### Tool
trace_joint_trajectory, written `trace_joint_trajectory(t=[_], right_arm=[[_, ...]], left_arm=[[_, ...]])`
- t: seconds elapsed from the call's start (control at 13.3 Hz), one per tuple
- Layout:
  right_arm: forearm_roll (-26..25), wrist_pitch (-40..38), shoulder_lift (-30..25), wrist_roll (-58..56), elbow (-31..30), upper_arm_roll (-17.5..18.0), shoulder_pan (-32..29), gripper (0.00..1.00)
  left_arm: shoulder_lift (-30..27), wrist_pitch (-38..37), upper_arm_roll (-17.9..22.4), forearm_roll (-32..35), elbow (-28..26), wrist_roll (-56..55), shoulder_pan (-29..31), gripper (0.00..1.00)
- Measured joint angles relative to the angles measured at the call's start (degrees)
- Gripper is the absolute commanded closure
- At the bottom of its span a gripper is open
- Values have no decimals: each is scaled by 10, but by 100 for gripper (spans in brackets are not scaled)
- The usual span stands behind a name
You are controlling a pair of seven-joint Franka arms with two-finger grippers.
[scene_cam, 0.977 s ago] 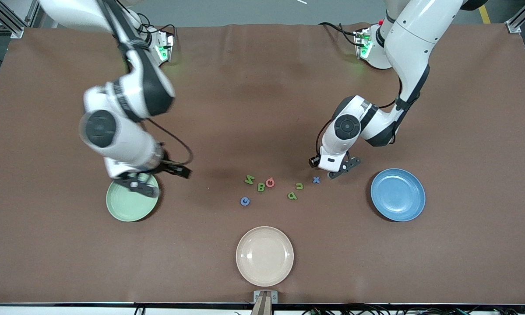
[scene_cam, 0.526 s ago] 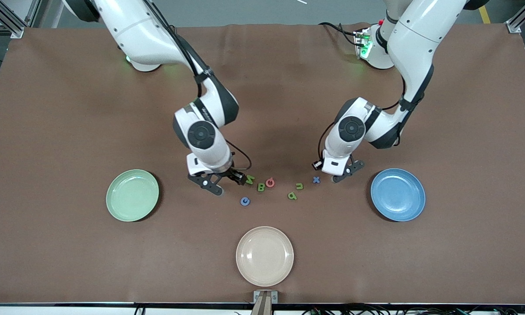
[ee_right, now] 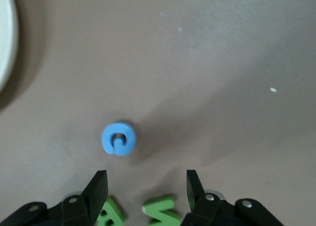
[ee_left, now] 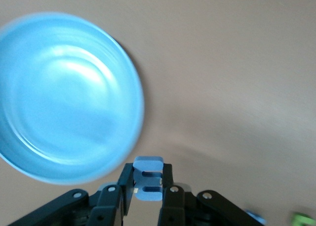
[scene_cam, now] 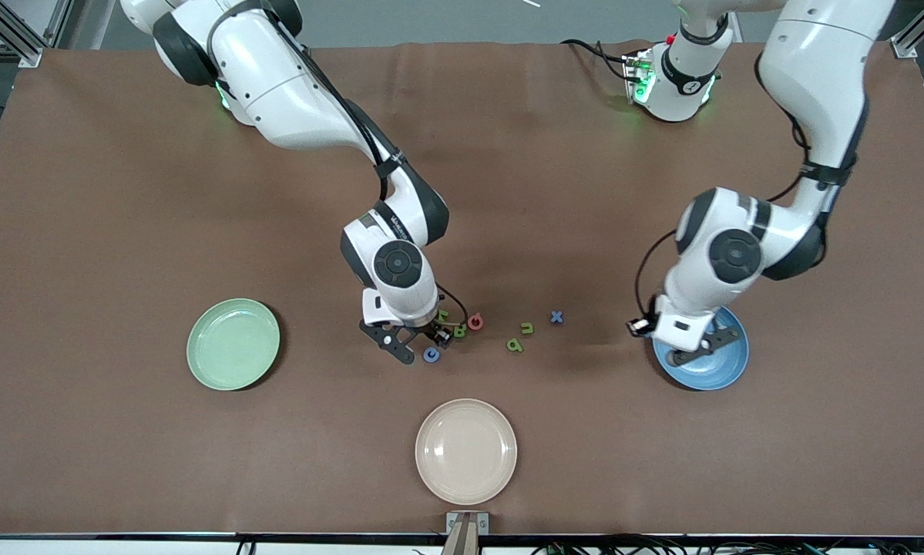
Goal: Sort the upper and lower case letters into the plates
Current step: 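Drop the e into the blue plate while the right gripper grasps blue C, then lower the left gripper onto blue x while the right gripper places C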
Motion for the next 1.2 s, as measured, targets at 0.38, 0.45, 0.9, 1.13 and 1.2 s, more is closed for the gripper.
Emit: trace_joint_trajectory(t=[0.38, 0.45, 0.9, 1.13, 1.2], right_arm=[[-19, 10, 50, 4, 56, -8, 3, 36], [-21, 20, 55, 5, 59, -9, 3, 38], [-23, 34, 67, 6, 67, -9, 4, 84], [-25, 21, 66, 6, 74, -11, 5, 98], [-28, 17, 68, 4, 74, -12, 4, 99]], left_arm=[[29, 0, 2, 0, 11, 128, 71, 87], [38, 1, 5, 0, 14, 130, 71, 72], [74, 3, 13, 0, 42, 130, 66, 0], [68, 0, -2, 0, 52, 118, 57, 0], [64, -7, -14, 0, 54, 93, 54, 0]])
